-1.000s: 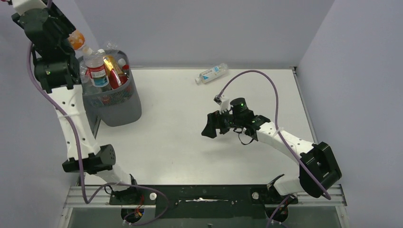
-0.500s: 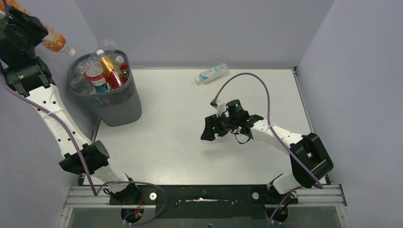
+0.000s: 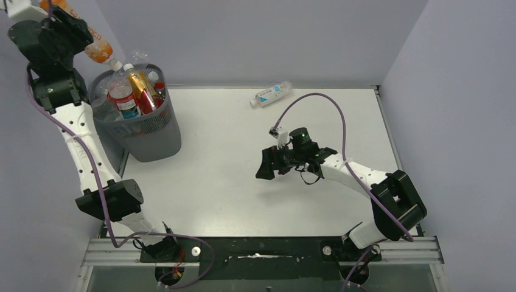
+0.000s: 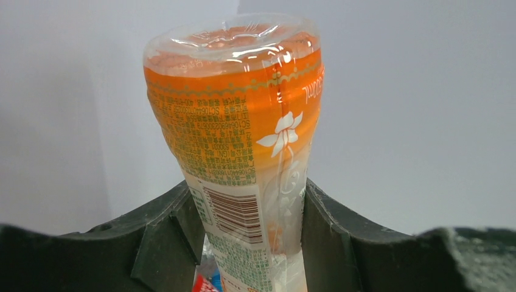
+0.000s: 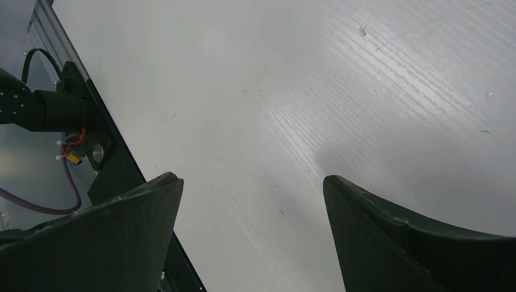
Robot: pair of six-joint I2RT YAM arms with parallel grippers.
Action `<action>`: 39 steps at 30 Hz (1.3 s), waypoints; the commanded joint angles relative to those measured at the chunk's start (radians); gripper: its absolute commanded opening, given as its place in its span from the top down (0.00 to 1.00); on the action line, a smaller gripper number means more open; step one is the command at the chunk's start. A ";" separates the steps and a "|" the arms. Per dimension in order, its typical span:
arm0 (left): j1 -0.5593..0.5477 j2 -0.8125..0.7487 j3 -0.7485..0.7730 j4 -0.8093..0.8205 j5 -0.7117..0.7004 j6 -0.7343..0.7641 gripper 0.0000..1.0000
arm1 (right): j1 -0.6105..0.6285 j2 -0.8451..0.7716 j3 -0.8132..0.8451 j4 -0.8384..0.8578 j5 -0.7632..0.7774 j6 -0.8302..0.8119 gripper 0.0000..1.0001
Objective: Put the plastic bottles in the bin
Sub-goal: Place the plastic bottle in the trash bin.
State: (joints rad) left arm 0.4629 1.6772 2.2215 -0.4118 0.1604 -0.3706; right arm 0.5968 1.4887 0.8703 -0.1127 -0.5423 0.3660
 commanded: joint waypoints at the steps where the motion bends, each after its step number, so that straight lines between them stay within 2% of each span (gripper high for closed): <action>1: -0.085 0.048 0.029 -0.005 -0.127 0.097 0.56 | 0.005 -0.025 -0.015 0.048 -0.011 0.001 0.11; 6: -0.086 0.072 -0.011 -0.004 -0.201 0.104 0.56 | 0.005 -0.038 -0.035 0.057 -0.010 0.007 0.11; 10: -0.088 0.084 -0.053 0.079 -0.177 0.108 0.56 | 0.005 -0.035 -0.051 0.071 -0.019 0.014 0.11; 16: -0.104 0.015 -0.162 0.231 -0.184 0.131 0.56 | 0.006 -0.011 -0.041 0.041 -0.031 0.005 0.11; 25: -0.132 0.020 -0.292 0.368 -0.305 0.296 0.55 | 0.018 0.069 0.003 0.007 -0.079 0.051 0.11; 32: -0.133 0.039 -0.367 0.503 -0.350 0.440 0.53 | 0.066 0.144 0.081 -0.091 -0.042 0.062 0.11; 39: -0.100 0.065 -0.435 0.584 -0.312 0.442 0.53 | 0.133 0.231 0.176 -0.133 -0.007 0.080 0.11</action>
State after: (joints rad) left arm 0.3332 1.7401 1.8294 0.0368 -0.1535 0.0357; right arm 0.6941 1.6859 0.9668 -0.2222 -0.5678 0.4305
